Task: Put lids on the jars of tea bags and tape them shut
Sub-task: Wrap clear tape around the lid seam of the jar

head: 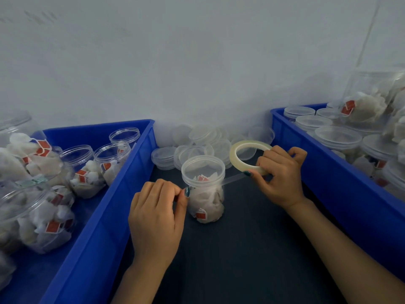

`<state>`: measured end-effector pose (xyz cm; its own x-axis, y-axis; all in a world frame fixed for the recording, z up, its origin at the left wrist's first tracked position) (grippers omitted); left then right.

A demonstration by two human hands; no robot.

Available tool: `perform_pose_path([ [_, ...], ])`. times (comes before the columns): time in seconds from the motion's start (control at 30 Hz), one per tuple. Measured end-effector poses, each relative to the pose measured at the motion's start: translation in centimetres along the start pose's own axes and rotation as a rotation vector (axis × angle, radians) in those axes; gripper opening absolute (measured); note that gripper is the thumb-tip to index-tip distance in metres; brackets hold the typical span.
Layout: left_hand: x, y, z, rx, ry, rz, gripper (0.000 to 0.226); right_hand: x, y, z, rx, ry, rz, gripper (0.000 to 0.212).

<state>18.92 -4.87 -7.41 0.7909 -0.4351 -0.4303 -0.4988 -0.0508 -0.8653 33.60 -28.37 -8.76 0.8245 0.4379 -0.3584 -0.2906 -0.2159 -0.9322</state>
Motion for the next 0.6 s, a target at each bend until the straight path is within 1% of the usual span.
perform_pose_path([
  [0.17,0.4,0.0,0.3,-0.086,0.033,0.029,0.021,0.0,-0.1,0.3,0.032,-0.018,0.004,0.05],
  [0.3,0.7,0.2,0.8,-0.188,0.072,0.088,0.005,-0.1,-0.2,0.4,0.057,-0.05,-0.004,0.057],
  [0.4,0.9,0.5,1.1,-0.289,0.119,0.17,0.017,-0.2,-0.3,0.6,0.054,-0.059,-0.011,0.058],
  [0.53,1.1,0.5,0.6,-0.335,0.134,0.183,0.043,-0.3,-0.3,1.0,0.043,-0.06,-0.002,0.057],
  [0.6,1.3,0.5,0.5,-0.355,0.122,0.185,0.055,-0.2,-0.3,1.2,0.033,-0.059,0.003,0.052],
])
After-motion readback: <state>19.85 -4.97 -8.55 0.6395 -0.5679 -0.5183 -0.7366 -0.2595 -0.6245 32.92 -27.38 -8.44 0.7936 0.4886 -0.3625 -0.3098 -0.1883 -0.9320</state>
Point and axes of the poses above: each hand's wrist, its own y-axis away from the middle knuckle, its own x-axis out of the palm, z = x × y, the point moved 3 cm from there along -y, towards the middle knuckle, and after that the axes turned 14 degrees about y, right-handed, at the moved point
